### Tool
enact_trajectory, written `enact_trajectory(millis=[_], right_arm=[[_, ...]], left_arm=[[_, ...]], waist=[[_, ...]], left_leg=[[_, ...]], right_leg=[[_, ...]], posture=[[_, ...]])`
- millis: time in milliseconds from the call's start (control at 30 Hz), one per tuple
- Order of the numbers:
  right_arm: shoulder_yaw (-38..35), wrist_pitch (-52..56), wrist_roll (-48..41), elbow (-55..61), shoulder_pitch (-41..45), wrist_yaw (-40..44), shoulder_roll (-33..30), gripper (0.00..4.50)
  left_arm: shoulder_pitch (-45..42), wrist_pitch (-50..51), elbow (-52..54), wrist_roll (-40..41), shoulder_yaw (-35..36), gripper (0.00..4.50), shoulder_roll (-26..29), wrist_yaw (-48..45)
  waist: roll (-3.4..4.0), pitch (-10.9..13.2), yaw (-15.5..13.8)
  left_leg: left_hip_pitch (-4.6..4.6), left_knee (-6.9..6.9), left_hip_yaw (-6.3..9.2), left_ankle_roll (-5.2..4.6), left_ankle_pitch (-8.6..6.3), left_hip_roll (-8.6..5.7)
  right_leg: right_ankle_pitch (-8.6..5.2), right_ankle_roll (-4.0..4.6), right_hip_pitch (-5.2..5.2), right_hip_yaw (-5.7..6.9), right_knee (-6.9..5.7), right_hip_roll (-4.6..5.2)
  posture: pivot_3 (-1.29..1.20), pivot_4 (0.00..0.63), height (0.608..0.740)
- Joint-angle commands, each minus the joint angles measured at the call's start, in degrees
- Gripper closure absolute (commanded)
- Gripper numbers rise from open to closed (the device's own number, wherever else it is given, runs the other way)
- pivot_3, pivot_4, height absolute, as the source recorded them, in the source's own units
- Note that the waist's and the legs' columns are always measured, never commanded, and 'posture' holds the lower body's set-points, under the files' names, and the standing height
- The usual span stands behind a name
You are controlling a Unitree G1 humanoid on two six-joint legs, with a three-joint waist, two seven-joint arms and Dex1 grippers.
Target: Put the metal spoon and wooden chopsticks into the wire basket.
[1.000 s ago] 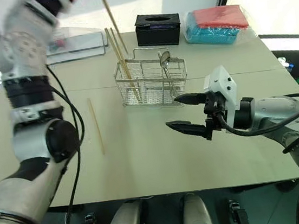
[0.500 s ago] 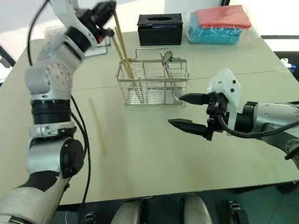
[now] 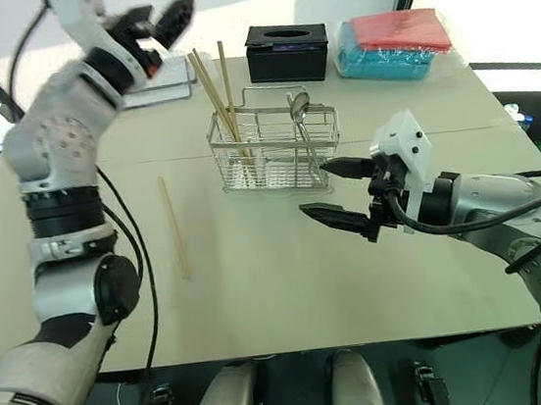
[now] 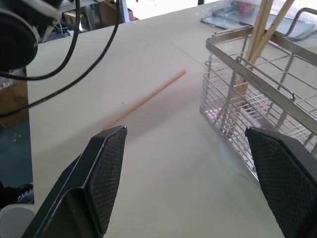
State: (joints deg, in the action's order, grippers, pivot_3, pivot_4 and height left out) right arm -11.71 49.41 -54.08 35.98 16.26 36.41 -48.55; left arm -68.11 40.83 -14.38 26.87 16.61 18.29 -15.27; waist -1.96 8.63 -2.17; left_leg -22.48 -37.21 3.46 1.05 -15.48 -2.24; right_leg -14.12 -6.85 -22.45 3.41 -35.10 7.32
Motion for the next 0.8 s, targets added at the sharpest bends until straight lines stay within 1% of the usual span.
enact_trajectory(millis=[33,100,133,200,267,400,467,533,800], right_arm=[[0.3,-1.7,0.6,0.4,1.4,0.4,0.6,0.53],[0.8,-1.9,1.0,0.2,1.7,0.5,0.9,0.53],[1.1,-2.2,1.3,0.1,1.7,0.8,0.9,0.53],[1.5,-2.6,1.8,0.0,1.6,1.2,1.1,0.53],[1.9,-3.0,2.4,-0.3,1.4,1.8,1.1,0.53],[2.3,-3.6,3.4,-0.5,0.6,3.6,0.4,0.53],[2.0,-3.6,3.2,-0.1,-0.2,5.4,-0.3,0.53],[1.2,-3.7,3.0,0.5,-1.2,7.3,-1.4,0.53],[0.3,-3.7,3.6,0.3,-1.8,6.4,-1.3,0.53]], left_arm=[[-5.3,5.7,-0.7,-1.7,4.6,0.10,3.1,11.3],[-5.6,10.9,-3.7,-4.5,5.5,0.10,4.5,18.2],[-5.2,15.4,-5.3,-6.3,4.9,0.10,5.5,20.7],[-4.2,21.9,-7.3,-7.2,5.6,0.10,5.9,23.7],[-1.9,28.7,-8.5,-9.2,3.0,0.10,6.6,24.4],[1.2,38.5,-9.1,-9.8,5.6,0.10,4.0,26.2],[2.4,41.3,-9.6,-10.3,6.4,0.10,2.4,26.4],[4.0,41.9,-11.1,-10.9,5.2,0.10,1.0,25.5],[6.9,41.9,-15.2,-14.1,2.7,0.10,-1.3,24.7]], waist=[[0.03,0.0,0.0],[0.13,-0.1,0.0],[0.21,-0.1,0.0],[0.19,-0.1,0.0],[0.14,-0.1,0.0],[-0.08,0.0,-0.1],[-0.10,0.0,-0.1],[-0.08,0.0,0.0],[-0.09,0.0,0.0]], left_leg=[[0.01,0.01,-0.01,0.00,0.00,-0.01],[0.06,0.02,-0.01,-0.02,-0.02,-0.03],[0.10,0.03,-0.02,-0.03,-0.02,-0.04],[0.16,0.03,-0.01,-0.03,-0.02,-0.04],[0.15,0.00,0.03,0.00,0.00,-0.04],[0.05,0.00,0.05,0.04,0.02,-0.03],[0.00,0.01,0.05,0.07,0.03,-0.03],[0.00,0.02,0.04,0.33,0.17,-0.04],[0.05,0.06,0.01,0.29,0.12,0.02]], right_leg=[[0.00,0.00,0.01,0.00,0.01,0.01],[0.00,-0.01,0.06,-0.01,0.00,0.01],[-0.01,-0.01,0.09,-0.01,0.00,0.01],[-0.01,-0.03,0.12,0.00,-0.07,-0.01],[-0.01,-0.03,0.11,0.00,-0.10,-0.04],[-0.01,-0.02,0.00,-0.01,-0.11,-0.07],[-0.01,-0.02,-0.03,-0.01,-0.10,-0.06],[-0.01,-0.02,-0.02,-0.02,-0.07,-0.04],[0.00,-0.01,-0.08,-0.03,-0.12,-0.02]], posture=[[0.00,0.150,0.667],[0.00,0.150,0.667],[0.00,0.150,0.667],[0.00,0.150,0.667],[0.00,0.150,0.667],[0.00,0.150,0.667],[0.00,0.150,0.667],[0.00,0.150,0.667],[0.00,0.150,0.667]])
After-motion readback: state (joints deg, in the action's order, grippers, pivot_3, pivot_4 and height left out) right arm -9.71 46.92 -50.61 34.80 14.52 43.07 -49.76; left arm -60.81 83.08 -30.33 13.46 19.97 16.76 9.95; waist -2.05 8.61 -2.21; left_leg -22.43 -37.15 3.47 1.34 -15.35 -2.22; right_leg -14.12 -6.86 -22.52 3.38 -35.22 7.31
